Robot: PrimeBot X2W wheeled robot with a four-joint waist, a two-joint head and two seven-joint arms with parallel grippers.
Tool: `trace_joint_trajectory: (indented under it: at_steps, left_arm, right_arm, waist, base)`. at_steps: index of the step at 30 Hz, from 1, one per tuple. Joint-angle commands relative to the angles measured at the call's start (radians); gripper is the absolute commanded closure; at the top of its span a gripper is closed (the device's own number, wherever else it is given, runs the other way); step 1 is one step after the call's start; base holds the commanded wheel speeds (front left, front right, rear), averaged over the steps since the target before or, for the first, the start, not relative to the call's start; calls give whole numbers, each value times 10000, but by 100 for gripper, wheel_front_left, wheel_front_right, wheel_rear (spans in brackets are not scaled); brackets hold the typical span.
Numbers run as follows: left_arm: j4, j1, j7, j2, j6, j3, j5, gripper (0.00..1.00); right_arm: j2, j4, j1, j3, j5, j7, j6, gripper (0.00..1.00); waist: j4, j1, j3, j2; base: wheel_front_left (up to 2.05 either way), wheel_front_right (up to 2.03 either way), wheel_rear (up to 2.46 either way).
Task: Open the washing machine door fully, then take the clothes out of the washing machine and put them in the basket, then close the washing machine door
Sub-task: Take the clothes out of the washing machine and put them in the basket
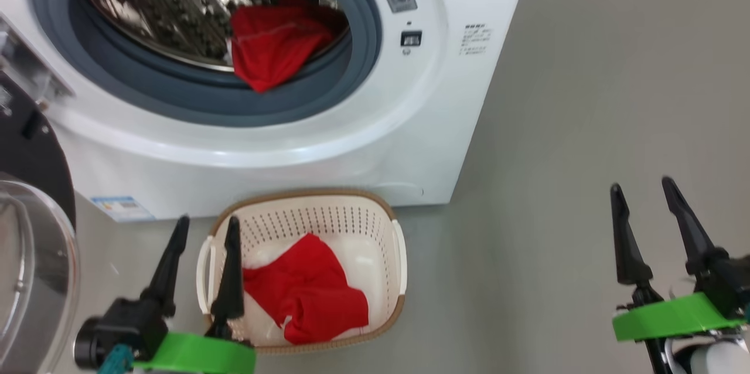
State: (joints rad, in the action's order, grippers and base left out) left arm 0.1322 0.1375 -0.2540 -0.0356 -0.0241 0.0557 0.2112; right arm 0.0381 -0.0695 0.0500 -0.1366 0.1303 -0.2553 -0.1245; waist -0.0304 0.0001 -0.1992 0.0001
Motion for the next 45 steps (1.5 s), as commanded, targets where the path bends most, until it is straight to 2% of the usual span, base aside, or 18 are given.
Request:
trace_joint_trajectory:
  at_steps: [1, 18, 27, 45]
  left_arm:
    - [-303, -150, -78, -147, 54, -405, -89, 0]
    - [-733, -1627, -78, -147, 293, -637, -89, 0]
    - [-1053, -1884, -78, -147, 520, -584, -8, 0]
    - [-921, -1889, -78, -147, 535, -440, -51, 0]
  right_arm:
    - [121, 299, -103, 181, 141, -65, -62, 0]
    - [121, 507, -1366, -190, 219, -65, -62, 0]
    - [121, 608, -1617, -224, 179, -65, -62, 0]
    - [121, 798, -1613, 467, 532, -65, -62, 0]
  waist:
    - [-54, -1, 422, -1]
    - [-300, -1, 1872, -1]
    - [-270, -1, 1907, -1]
    - [-229, -1, 1814, -1]
  base:
    - [0, 0, 0]
    - [0, 0, 0]
    - [0, 0, 0]
    - [0, 0, 0]
